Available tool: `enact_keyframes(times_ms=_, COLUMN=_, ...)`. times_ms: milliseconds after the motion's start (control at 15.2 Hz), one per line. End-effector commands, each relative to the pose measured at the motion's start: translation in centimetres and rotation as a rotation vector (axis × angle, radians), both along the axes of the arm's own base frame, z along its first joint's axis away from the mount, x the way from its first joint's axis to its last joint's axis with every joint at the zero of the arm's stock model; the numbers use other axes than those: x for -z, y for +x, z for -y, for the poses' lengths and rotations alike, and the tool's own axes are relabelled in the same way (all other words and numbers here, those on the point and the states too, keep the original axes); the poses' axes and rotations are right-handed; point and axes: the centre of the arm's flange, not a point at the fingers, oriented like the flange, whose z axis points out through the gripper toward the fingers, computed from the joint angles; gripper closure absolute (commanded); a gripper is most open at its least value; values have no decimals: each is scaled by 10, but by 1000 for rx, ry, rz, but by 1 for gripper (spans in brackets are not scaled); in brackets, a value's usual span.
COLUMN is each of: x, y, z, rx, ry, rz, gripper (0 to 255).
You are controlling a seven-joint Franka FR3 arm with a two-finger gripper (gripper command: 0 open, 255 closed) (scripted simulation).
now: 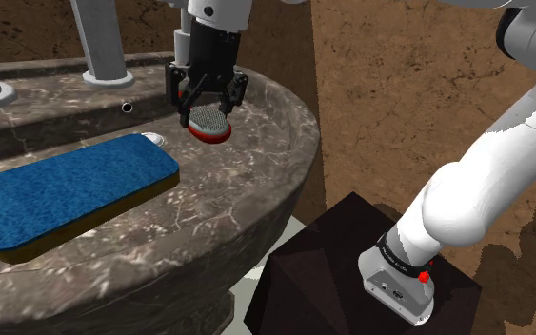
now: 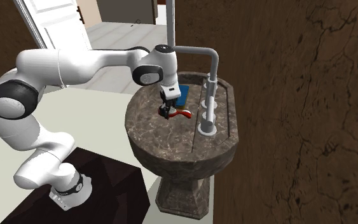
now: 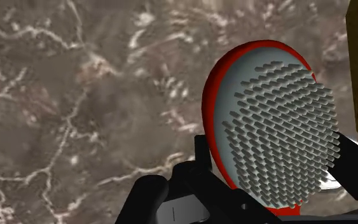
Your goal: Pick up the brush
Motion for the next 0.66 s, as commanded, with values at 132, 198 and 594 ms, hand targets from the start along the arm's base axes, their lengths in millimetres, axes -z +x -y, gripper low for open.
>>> enact_keyframes(times_ms=132, x=-22, y=0, z=-1, rx=0, ry=0, rz=0, gripper=255)
enact_keyframes(times_ms=198, x=-27, y=0, z=-1, rx=0, ry=0, rz=0, gripper=255)
enact_keyframes(times_ms=594, x=-49, y=0, z=-1, rx=0, ry=0, rz=0, gripper=255)
